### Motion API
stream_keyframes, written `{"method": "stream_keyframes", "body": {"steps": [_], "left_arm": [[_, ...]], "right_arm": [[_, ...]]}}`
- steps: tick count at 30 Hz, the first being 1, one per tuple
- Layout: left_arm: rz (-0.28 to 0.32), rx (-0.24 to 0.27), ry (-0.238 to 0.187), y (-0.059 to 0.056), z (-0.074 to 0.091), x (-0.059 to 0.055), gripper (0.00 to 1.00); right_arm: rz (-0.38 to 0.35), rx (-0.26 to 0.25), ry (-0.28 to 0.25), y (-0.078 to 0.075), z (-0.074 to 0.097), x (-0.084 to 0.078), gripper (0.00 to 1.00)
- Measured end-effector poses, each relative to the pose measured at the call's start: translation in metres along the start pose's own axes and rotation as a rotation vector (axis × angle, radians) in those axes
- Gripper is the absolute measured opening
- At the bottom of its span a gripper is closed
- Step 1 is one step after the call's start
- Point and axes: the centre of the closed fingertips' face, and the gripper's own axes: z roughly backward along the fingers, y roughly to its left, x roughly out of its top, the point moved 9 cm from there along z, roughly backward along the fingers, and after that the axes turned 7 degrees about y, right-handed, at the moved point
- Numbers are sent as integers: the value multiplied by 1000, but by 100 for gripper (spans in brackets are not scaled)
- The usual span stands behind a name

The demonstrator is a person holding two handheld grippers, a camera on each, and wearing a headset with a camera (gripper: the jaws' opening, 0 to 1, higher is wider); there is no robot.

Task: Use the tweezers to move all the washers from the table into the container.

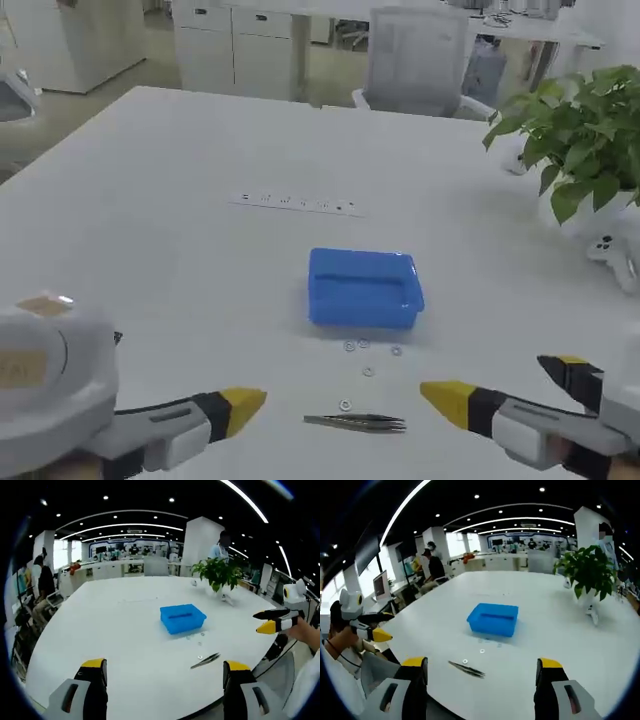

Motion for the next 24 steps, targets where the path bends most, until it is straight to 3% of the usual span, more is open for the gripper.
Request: {"method": "stream_keyframes", "body": {"steps": [11, 20, 24], "left_arm": [[-15, -11, 34, -1, -4, -5, 97], [-27, -5, 26, -1, -5, 0, 97], [-36, -1, 27, -1, -4, 1, 96]], "right_arm": [[-7, -17, 6, -2, 1, -3, 85], [-12, -26, -4, -5, 1, -2, 83], [-28, -33, -42, -6, 5, -1, 82]]}}
